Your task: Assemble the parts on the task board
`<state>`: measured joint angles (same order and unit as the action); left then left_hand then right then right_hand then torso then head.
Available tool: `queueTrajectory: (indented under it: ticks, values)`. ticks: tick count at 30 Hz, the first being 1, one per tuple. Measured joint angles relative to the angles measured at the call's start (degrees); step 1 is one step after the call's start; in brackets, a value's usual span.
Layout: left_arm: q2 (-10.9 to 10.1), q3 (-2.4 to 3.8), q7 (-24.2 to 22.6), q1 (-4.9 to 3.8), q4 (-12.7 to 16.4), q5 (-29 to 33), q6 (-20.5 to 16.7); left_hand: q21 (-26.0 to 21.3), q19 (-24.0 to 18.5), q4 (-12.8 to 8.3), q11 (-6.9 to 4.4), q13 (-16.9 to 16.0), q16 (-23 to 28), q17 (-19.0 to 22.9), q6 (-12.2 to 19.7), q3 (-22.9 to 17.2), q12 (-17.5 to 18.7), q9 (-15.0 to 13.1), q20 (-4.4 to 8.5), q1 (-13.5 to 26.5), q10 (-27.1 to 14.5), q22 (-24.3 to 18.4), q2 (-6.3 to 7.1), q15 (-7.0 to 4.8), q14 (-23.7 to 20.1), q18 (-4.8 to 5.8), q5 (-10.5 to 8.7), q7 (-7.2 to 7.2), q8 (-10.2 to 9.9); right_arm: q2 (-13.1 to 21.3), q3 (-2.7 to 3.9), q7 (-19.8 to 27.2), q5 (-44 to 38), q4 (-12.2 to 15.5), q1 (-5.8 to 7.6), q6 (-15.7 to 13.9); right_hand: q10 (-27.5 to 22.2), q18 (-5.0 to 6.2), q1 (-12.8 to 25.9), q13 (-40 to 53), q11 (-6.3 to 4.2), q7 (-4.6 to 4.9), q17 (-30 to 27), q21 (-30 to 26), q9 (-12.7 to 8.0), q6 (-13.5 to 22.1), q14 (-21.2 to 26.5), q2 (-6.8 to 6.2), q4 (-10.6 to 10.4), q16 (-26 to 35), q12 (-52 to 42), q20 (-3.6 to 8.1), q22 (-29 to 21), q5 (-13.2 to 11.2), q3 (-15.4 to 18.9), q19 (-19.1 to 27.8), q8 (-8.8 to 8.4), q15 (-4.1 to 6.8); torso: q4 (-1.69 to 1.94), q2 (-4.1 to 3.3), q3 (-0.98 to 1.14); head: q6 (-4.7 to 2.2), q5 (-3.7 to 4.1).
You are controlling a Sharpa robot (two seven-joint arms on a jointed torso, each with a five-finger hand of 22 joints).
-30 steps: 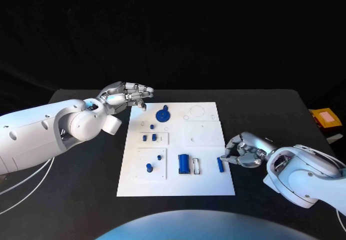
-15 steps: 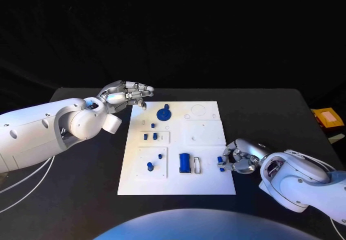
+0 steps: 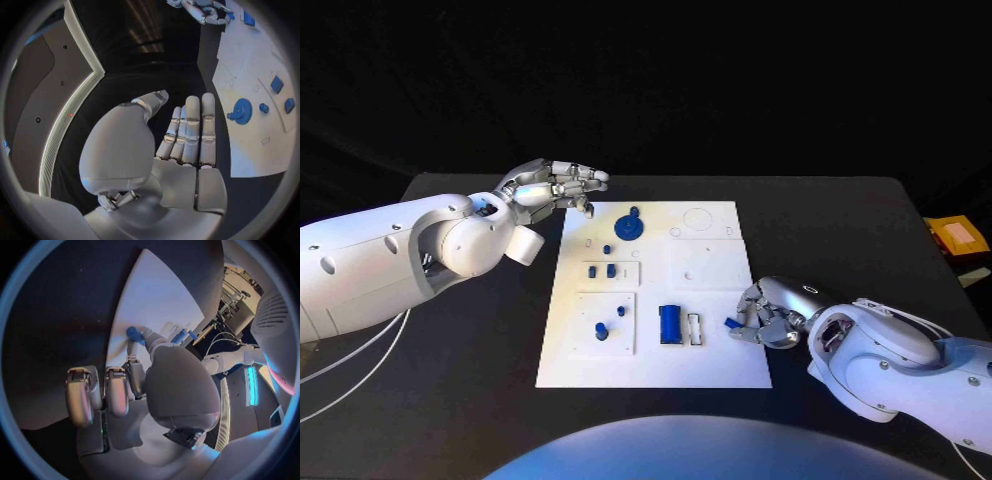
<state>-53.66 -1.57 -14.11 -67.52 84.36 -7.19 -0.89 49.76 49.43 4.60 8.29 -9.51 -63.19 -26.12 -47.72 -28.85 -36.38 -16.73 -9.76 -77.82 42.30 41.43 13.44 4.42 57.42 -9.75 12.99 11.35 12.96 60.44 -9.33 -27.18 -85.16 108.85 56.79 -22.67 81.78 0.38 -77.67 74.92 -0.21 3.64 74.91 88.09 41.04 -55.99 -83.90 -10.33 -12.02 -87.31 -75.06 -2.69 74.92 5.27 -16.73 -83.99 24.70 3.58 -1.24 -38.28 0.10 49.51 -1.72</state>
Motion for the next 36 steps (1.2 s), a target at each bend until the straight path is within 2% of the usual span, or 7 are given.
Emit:
queueTrajectory:
  ticks: [7,10,13,17,20,26,36]
  values:
    - [-0.1,0.00,0.0,0.00,0.0,0.0,0.0,0.0,0.0,0.0,0.00,0.0,0.0,0.0,0.0,0.0,0.0,0.0,0.01,0.0,0.0,0.0,0.00,0.00,0.0,0.00,0.00,0.00,0.0,-0.5,0.06,-0.1,-3.5,0.3,-0.21,0.6,0.0,0.00,-2.0,0.0,0.00,0.04,0.0,0.2,-0.3,-1.0,-0.2,-0.40,0.3,0.0,0.0,0.00,0.0,2.3,-2.7,0.0,-0.94,0.22,0.00,0.03,0.00,0.03,-0.02]
    - [-0.1,0.00,0.1,0.00,0.0,0.0,0.0,0.0,0.0,0.0,0.00,0.0,0.0,0.0,0.0,0.0,0.0,0.0,0.01,0.0,0.0,0.0,0.00,0.00,0.0,0.00,0.00,0.00,0.0,-0.5,0.04,-0.2,-4.4,0.5,-0.29,0.7,0.0,0.00,-2.1,0.0,-0.02,-0.06,0.0,0.2,-2.3,-1.4,-0.2,-0.54,-0.6,0.0,0.0,0.04,0.0,4.0,-3.7,0.0,-0.99,0.22,-0.02,0.03,0.00,0.01,-0.03]
    - [-0.1,0.00,0.1,0.00,0.0,0.0,0.0,0.0,0.0,0.0,0.00,0.0,0.0,0.0,0.0,0.0,0.0,0.0,0.01,0.0,0.0,0.0,0.00,0.00,0.0,0.00,0.00,0.00,0.0,-0.5,-0.03,-0.3,-5.1,0.8,-0.38,0.6,0.2,0.00,-2.2,0.0,-0.21,-0.06,0.0,0.5,-2.3,-1.4,0.0,-0.64,-1.6,0.0,0.0,0.45,0.0,6.9,-4.7,0.0,-0.78,0.43,-0.02,0.05,-0.01,-0.05,-0.03]
    - [-0.1,0.00,0.1,0.00,0.0,0.0,0.0,0.0,0.0,0.0,0.00,0.0,0.0,0.0,0.0,0.0,-0.2,0.0,0.01,0.0,0.0,0.0,0.00,0.00,0.0,0.00,0.00,0.00,0.0,0.0,-0.20,-0.5,-5.0,1.5,-0.42,0.0,0.5,0.00,-0.6,0.0,-0.52,-0.32,0.0,1.7,-5.8,-1.2,0.0,0.03,-2.4,0.0,0.0,0.45,0.0,11.5,-6.3,0.0,-0.13,0.43,0.00,0.05,0.00,-0.09,0.04]
    - [-0.1,0.00,0.1,0.00,0.1,0.0,0.0,0.0,0.0,0.0,0.00,0.0,0.0,0.0,0.0,0.0,-0.2,0.0,0.02,0.0,0.0,0.0,0.00,0.00,0.0,0.00,0.00,0.00,0.0,0.2,-0.44,-0.6,-4.0,1.9,-0.21,-0.6,0.5,0.00,1.8,0.0,-0.52,-0.01,0.0,1.7,-5.1,-0.3,0.0,0.78,-2.7,0.0,0.0,0.45,0.0,13.5,-7.3,0.0,0.60,0.43,0.03,0.04,-0.01,-0.13,0.17]
    - [0.0,0.00,0.1,0.00,0.1,0.0,0.0,0.0,0.0,0.0,0.00,0.0,0.0,0.0,0.0,0.0,-0.2,0.0,0.02,0.0,0.0,0.0,0.00,-0.21,-0.2,0.00,0.00,0.00,0.0,0.1,-0.54,-0.6,1.8,3.0,1.01,-2.4,0.8,0.01,5.7,0.0,-0.82,0.14,0.0,1.7,-5.0,0.2,0.0,1.81,-1.4,0.0,0.0,0.45,0.0,10.0,-10.7,0.0,0.82,0.43,0.03,0.03,-0.04,-0.21,0.21]
    - [0.1,0.00,0.0,0.00,0.1,0.0,-0.1,0.0,0.0,0.0,0.00,0.0,-0.2,0.0,0.0,0.0,-0.2,0.0,0.02,0.0,0.0,0.0,0.00,-0.21,-0.2,0.00,0.00,0.00,0.0,-2.5,-0.45,0.2,11.2,3.2,1.77,-5.2,0.8,0.01,6.8,0.0,-0.82,0.28,0.0,1.7,-4.9,0.4,0.0,1.12,0.3,0.0,0.0,0.44,0.0,9.5,-12.6,0.0,1.35,0.42,0.04,0.02,-0.03,-0.04,0.13]
